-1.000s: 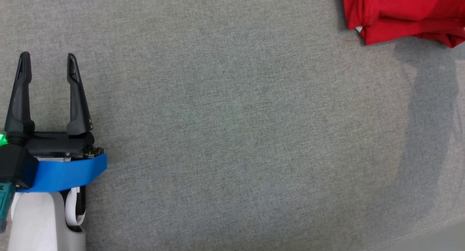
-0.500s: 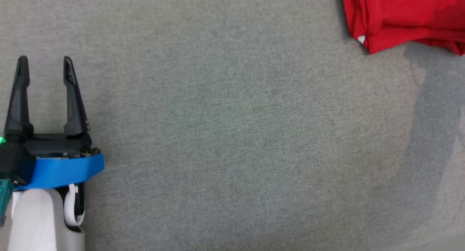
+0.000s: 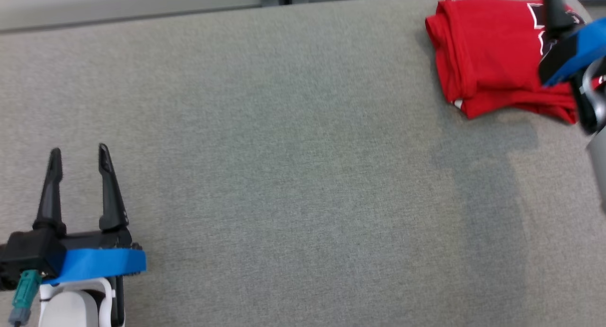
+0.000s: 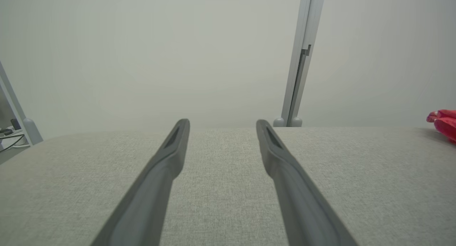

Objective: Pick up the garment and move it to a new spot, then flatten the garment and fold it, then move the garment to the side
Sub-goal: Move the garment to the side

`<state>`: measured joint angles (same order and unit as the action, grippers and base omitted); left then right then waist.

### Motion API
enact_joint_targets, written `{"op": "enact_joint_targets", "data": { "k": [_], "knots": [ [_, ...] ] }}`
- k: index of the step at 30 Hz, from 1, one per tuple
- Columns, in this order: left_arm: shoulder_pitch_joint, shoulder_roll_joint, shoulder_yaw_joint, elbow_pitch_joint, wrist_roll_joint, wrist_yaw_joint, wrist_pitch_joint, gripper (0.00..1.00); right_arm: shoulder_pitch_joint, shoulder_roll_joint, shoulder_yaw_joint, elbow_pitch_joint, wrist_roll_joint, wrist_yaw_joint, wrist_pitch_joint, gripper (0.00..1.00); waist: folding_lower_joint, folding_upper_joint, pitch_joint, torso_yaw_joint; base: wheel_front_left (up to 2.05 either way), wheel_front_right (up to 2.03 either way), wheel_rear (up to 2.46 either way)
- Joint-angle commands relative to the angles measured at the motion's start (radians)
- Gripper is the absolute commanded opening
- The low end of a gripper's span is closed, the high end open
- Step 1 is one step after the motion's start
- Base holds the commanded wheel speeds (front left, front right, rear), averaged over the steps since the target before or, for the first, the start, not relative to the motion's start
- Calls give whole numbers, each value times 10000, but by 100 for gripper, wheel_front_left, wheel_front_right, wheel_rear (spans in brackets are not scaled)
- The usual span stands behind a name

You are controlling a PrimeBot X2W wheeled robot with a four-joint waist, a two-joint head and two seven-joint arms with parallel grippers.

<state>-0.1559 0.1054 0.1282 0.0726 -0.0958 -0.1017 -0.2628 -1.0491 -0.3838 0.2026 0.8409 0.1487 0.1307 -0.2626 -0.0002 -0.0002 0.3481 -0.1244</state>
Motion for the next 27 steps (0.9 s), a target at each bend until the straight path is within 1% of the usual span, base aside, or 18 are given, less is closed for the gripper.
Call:
{"op": "enact_joint_targets", "data": {
  "k": [1,6,7,15,20,21,27],
  "knots": [
    [174,-34,68,132,9,23,-26,100,768,303,-166,-550,-39,2,-22,100,2,2,-344,52,0,0,0],
    [594,-147,134,325,-33,7,-26,100,2390,1160,-433,-1908,23,2,-23,100,2,2,-864,190,0,0,0],
    [594,-147,134,325,-33,7,-26,100,2390,1160,-433,-1908,23,2,-23,100,2,2,-864,190,0,0,0],
    [1017,-319,35,643,-13,-20,-26,100,4903,2070,-769,-3311,178,2,-26,100,2,2,-1620,513,0,0,0],
    [1211,-368,-1,898,7,-55,-26,100,6268,2420,-985,-3943,247,2,-25,100,2,2,-2073,656,0,0,0],
    [1326,-386,8,1010,6,-72,-26,100,6765,2529,-1010,-4126,185,2,-25,100,2,2,-2227,701,0,0,0],
    [1489,-416,-78,1261,54,-112,-26,100,8125,2831,-1559,-4771,-5,2,-25,100,2,2,-2585,977,0,0,0]
  ]
}}
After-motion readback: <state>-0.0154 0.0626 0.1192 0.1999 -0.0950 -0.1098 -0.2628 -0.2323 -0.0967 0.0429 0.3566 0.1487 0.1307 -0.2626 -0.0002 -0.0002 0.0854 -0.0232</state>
